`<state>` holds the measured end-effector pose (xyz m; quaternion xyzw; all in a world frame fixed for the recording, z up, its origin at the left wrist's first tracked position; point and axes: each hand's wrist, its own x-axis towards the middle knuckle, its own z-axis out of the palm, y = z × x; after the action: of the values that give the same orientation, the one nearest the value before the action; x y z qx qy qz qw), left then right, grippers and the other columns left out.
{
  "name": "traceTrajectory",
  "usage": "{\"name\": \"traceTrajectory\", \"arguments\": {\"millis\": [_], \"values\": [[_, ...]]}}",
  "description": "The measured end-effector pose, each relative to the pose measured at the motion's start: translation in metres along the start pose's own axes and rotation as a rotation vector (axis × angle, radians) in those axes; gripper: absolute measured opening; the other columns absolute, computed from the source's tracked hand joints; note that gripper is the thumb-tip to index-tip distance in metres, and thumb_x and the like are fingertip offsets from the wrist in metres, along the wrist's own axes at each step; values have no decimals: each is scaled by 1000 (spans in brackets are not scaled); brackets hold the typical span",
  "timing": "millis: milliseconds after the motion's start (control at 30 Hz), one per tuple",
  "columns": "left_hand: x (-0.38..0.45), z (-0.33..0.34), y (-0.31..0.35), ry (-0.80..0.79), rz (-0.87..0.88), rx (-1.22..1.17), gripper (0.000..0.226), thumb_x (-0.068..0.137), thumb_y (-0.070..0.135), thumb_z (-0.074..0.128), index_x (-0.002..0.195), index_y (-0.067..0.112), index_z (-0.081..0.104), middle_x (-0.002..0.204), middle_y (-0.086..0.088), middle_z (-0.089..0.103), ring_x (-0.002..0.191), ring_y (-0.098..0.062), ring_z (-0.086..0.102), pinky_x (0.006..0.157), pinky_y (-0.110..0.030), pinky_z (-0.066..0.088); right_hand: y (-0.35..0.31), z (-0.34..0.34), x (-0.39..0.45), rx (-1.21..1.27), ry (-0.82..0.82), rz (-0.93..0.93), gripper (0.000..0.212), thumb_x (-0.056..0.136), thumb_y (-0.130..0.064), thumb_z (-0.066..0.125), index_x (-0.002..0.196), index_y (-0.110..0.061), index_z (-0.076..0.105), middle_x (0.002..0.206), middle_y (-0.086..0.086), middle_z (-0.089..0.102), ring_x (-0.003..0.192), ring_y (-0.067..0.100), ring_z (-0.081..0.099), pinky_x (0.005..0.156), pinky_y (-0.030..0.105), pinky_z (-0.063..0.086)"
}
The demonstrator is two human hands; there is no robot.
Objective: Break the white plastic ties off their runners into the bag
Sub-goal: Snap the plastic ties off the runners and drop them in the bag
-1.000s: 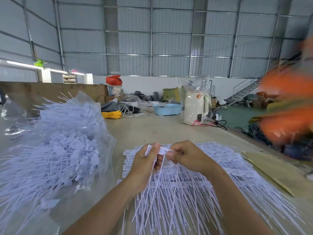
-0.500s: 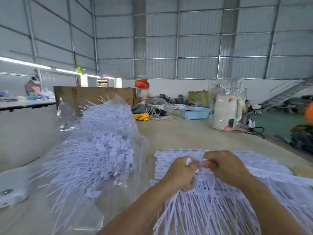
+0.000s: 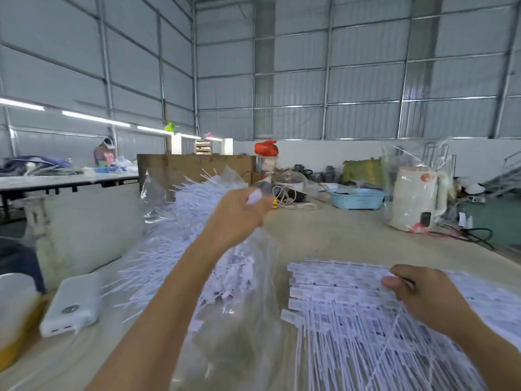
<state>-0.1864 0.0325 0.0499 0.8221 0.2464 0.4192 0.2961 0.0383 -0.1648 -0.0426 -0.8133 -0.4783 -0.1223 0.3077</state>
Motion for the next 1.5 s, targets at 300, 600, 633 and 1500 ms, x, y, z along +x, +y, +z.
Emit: {"name": "traceTrajectory", "arguments": {"millis": [300,600,633,1500], "values": [[15,34,-116,-283,11,1138,72,88,72,23,148,31,24,144,-6,34,128,-30,34,99,-45,35,2,-1,-1,43,19,-30,36,92,-20,57,58,-18,44,64,14,59,65,28,56,64,35,43],[3,38,-30,-287,-130,1264,45,95,47,44,130,20,48,133,-9,45,125,-31,39,102,-46,30,5,6,2,206,43,-64,24,92,-22,57,76,-6,62,77,8,61,74,20,56,67,24,40],[0,44,-15,-192,-45,1239,33,96,37,45,122,18,54,125,-8,51,119,-29,45,98,-43,32,5,6,1,204,42,-66,23,92,-24,56,76,-8,62,77,7,62,75,20,56,68,27,41],[-62,195,6,-258,-205,-722,27,98,22,50,76,8,52,54,-9,53,36,-11,40,39,-21,32,1,-6,-9,404,-328,73,29,95,-20,55,69,-9,60,66,5,58,48,6,49,53,20,43]]}}
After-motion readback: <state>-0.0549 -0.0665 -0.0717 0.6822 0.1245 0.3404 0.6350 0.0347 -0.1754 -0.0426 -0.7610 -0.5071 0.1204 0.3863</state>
